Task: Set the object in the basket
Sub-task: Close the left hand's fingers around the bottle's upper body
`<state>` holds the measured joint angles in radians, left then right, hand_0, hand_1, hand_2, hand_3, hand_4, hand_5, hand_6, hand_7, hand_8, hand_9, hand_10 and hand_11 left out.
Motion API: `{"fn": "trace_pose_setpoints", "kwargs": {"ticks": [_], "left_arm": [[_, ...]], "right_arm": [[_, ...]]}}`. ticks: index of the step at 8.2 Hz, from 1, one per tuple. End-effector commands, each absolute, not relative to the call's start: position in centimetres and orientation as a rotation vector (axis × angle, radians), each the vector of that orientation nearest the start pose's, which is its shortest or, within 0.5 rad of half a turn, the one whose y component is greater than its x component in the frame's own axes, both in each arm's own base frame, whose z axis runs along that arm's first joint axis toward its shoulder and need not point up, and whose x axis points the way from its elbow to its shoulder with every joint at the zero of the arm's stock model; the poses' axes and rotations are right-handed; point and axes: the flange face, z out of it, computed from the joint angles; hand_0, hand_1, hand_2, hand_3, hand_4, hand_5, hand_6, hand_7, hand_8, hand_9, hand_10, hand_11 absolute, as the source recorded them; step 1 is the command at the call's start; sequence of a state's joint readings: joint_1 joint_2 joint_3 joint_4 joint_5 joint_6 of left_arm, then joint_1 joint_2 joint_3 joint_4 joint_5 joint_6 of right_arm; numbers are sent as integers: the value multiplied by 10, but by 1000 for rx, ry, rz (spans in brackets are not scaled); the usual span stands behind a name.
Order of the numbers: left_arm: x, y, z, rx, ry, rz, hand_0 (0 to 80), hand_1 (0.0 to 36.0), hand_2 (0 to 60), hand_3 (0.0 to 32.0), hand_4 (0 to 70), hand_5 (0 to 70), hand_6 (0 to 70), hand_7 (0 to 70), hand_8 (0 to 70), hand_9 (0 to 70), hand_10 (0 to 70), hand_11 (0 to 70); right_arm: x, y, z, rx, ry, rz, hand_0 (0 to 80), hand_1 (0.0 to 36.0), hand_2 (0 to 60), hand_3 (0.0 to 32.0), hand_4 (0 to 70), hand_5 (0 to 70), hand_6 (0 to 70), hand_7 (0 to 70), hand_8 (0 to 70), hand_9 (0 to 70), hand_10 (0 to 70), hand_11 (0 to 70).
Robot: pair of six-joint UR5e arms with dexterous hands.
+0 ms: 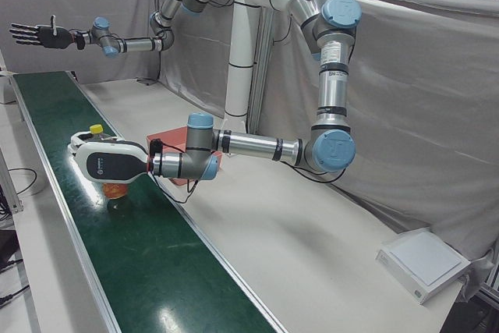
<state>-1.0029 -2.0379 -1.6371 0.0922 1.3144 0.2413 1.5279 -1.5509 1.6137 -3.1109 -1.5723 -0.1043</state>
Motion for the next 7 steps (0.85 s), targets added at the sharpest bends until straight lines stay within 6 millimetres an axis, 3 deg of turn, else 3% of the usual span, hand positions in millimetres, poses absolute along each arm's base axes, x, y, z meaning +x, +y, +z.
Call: {"fn": "trace_pose_setpoints", "kwargs": {"ticks": [1, 2, 4, 6, 7], "left_arm": [[216, -620, 330, -238, 2461, -1511, 626, 277, 600, 0, 700, 700, 700, 700, 700, 700, 700, 700], [221, -619, 313, -277, 2451, -1449, 632, 294, 600, 0, 700, 700, 700, 700, 700, 700, 700, 700], [240, -601, 288, -368, 2491, -1320, 639, 270, 600, 0, 700, 700, 700, 700, 700, 700, 700, 700], [328, -544, 266, -572, 2462, -1189, 639, 247, 600, 0, 700, 700, 700, 700, 700, 700, 700, 700], [356, -518, 255, -636, 2451, -1137, 642, 250, 600, 0, 700, 700, 700, 700, 700, 700, 700, 700]], "right_arm": [[111, -514, 653, -72, 2399, -2179, 0, 0, 0, 0, 0, 0, 0, 0, 0, 0, 0, 0], [111, -514, 653, -74, 2400, -2180, 0, 0, 0, 0, 0, 0, 0, 0, 0, 0, 0, 0], [111, -514, 652, -72, 2399, -2179, 0, 0, 0, 0, 0, 0, 0, 0, 0, 0, 0, 0], [111, -514, 653, -72, 2399, -2179, 0, 0, 0, 0, 0, 0, 0, 0, 0, 0, 0, 0], [111, -514, 652, -72, 2399, -2179, 0, 0, 0, 0, 0, 0, 0, 0, 0, 0, 0, 0]]}}
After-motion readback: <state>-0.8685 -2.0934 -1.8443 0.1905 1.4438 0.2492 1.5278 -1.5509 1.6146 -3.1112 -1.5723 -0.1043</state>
